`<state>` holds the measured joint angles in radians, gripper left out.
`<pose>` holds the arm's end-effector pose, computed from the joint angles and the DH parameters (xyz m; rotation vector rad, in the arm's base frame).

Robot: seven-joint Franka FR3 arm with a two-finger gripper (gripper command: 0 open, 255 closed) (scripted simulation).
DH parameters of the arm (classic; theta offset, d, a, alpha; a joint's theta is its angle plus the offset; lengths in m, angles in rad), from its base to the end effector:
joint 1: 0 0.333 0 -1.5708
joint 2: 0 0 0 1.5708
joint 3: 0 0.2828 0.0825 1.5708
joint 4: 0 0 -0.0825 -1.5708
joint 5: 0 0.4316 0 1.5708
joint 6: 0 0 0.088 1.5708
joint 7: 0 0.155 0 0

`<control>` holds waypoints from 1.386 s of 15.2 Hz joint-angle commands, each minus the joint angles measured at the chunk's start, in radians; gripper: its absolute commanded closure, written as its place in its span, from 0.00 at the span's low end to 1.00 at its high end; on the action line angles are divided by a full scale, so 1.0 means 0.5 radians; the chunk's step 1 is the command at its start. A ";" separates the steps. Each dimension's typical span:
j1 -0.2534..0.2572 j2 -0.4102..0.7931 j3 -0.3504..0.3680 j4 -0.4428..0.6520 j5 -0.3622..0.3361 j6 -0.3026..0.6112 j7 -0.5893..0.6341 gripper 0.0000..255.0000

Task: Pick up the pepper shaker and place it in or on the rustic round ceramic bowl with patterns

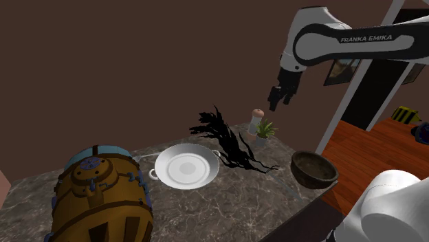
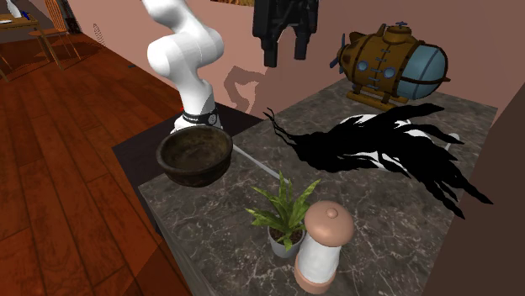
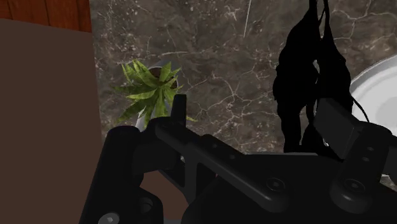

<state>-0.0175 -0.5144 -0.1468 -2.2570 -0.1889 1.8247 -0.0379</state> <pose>0.4635 -0.1028 0.4780 3.0187 -0.1058 0.1028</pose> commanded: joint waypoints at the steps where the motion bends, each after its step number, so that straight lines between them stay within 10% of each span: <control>1: -0.015 0.135 -0.049 0.038 -0.023 0.109 -0.041 0.00; 21: -0.149 1.289 -0.300 0.606 0.078 0.760 -0.349 0.00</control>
<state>-0.0902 0.1239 -0.2959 -1.9481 -0.1510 2.1918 -0.2115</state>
